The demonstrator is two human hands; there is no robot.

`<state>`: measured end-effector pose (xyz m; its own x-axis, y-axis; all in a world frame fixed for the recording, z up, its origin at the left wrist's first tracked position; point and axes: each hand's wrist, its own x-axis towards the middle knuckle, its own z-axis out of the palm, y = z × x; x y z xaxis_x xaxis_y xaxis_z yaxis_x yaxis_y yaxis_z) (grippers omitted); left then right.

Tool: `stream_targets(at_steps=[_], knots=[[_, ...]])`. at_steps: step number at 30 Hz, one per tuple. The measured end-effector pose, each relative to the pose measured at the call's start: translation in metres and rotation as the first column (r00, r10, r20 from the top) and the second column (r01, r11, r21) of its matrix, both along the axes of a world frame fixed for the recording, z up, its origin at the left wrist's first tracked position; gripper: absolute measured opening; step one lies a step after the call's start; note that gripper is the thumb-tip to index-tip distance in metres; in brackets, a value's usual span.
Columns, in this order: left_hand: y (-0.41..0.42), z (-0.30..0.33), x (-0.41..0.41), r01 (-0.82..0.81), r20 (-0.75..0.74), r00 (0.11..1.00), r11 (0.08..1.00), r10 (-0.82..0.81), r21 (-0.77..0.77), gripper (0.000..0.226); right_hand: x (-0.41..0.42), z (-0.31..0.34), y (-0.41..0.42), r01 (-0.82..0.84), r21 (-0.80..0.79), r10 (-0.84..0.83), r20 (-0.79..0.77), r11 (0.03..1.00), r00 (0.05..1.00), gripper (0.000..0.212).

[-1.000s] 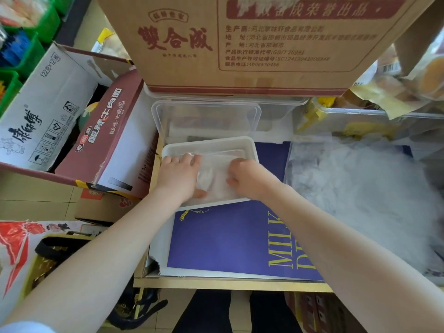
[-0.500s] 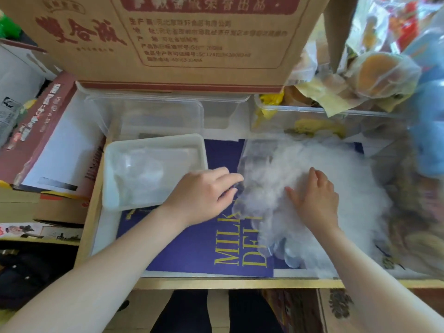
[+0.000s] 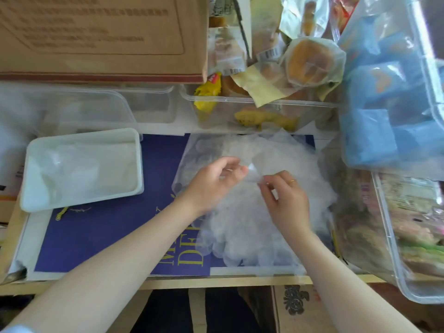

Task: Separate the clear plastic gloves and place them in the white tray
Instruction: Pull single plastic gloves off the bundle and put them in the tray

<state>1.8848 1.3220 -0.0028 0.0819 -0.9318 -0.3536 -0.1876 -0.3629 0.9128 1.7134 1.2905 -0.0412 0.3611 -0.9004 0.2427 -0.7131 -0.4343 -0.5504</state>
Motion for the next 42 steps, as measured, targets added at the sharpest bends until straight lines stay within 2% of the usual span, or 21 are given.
stream_targets(at_steps=[1,3,6,8,11,13,15,16,17,19,20,23,26,28,31,32,34,36,38,40,42], knots=[[-0.003,0.005,-0.007,-0.030,-0.125,0.992,0.999,0.035,0.039,0.062,-0.001,0.005,0.004,-0.049,-0.051,0.049,0.005,0.998,0.999,0.017],[-0.007,0.009,-0.019,-0.024,-0.258,0.965,0.998,0.039,0.060,0.052,-0.004,0.013,0.010,-0.131,-0.126,0.129,-0.026,0.983,0.991,0.011],[-0.009,0.015,-0.029,-0.026,-0.230,0.973,1.000,0.023,-0.010,0.009,-0.007,0.020,0.011,-0.232,-0.146,0.229,-0.037,0.962,0.973,0.014],[-0.008,0.013,-0.030,-0.063,-0.217,0.975,0.997,0.053,-0.040,0.018,-0.011,0.026,0.009,-0.257,-0.117,0.262,0.025,0.959,0.965,0.026],[-0.005,0.015,-0.021,-0.078,-0.228,0.971,0.997,0.071,-0.021,0.019,-0.016,0.037,0.002,-0.177,-0.097,0.189,0.127,0.979,0.974,0.045],[-0.003,0.020,-0.014,-0.020,-0.193,0.981,1.000,0.015,-0.024,0.015,-0.017,0.048,-0.007,-0.128,0.021,0.123,0.183,0.992,0.975,0.063],[0.000,0.024,-0.009,0.051,-0.157,0.986,0.998,-0.056,-0.032,0.015,-0.014,0.056,-0.019,-0.168,0.275,0.116,0.196,0.947,0.974,0.084],[0.001,0.026,-0.007,0.075,-0.152,0.985,0.997,-0.079,-0.031,0.015,-0.011,0.058,-0.023,-0.212,0.374,0.141,0.208,0.903,0.968,0.081],[0.002,0.028,-0.005,0.086,-0.154,0.984,0.996,-0.088,-0.025,0.016,-0.008,0.059,-0.027,-0.260,0.447,0.168,0.235,0.856,0.957,0.067],[0.005,0.031,-0.002,0.060,-0.138,0.988,0.998,-0.063,-0.025,0.014,-0.001,0.058,-0.031,-0.324,0.504,0.177,0.317,0.801,0.932,0.018],[0.007,0.030,0.002,0.022,-0.099,0.995,0.999,-0.025,-0.027,0.012,0.003,0.058,-0.032,-0.332,0.537,0.144,0.361,0.776,0.921,0.006],[0.017,0.029,0.023,-0.073,0.043,0.996,0.997,0.073,0.010,0.009,0.011,0.059,-0.032,-0.264,0.609,-0.013,0.411,0.748,0.912,0.014],[0.029,0.027,0.047,-0.077,0.052,0.996,0.996,0.074,0.048,0.015,0.022,0.058,-0.027,-0.185,0.688,-0.173,0.417,0.702,0.892,0.014],[0.036,0.025,0.057,-0.168,-0.015,0.986,0.985,0.169,0.040,0.017,0.031,0.053,-0.020,-0.173,0.746,-0.256,0.422,0.643,0.870,0.014],[0.044,0.023,0.065,-0.261,-0.225,0.935,0.962,0.273,0.082,0.012,0.050,0.046,0.000,-0.195,0.801,-0.372,0.460,0.567,0.806,0.018],[0.047,0.023,0.066,-0.257,-0.280,0.919,0.961,0.277,0.107,0.010,0.057,0.044,0.008,-0.203,0.806,-0.396,0.471,0.556,0.788,0.020],[0.051,0.022,0.067,-0.255,-0.286,0.917,0.960,0.279,0.119,0.007,0.069,0.037,0.025,-0.206,0.791,-0.376,0.480,0.576,0.792,0.021],[0.052,0.021,0.069,-0.280,-0.216,0.932,0.956,0.293,0.089,0.016,0.077,0.031,0.034,-0.167,0.753,-0.285,0.430,0.636,0.857,0.022],[0.052,0.019,0.072,-0.293,-0.094,0.950,0.954,0.298,0.061,0.019,0.077,0.021,0.033,-0.039,0.662,-0.131,0.204,0.748,0.970,0.016],[0.055,0.015,0.078,-0.300,-0.025,0.953,0.952,0.302,0.057,0.020,0.074,0.008,0.023,0.107,0.535,-0.025,-0.158,0.838,0.987,0.047],[0.057,0.009,0.085,-0.303,0.031,0.953,0.952,0.301,0.049,0.019,0.072,-0.004,0.015,0.174,0.457,-0.001,-0.355,0.872,0.935,0.068]])
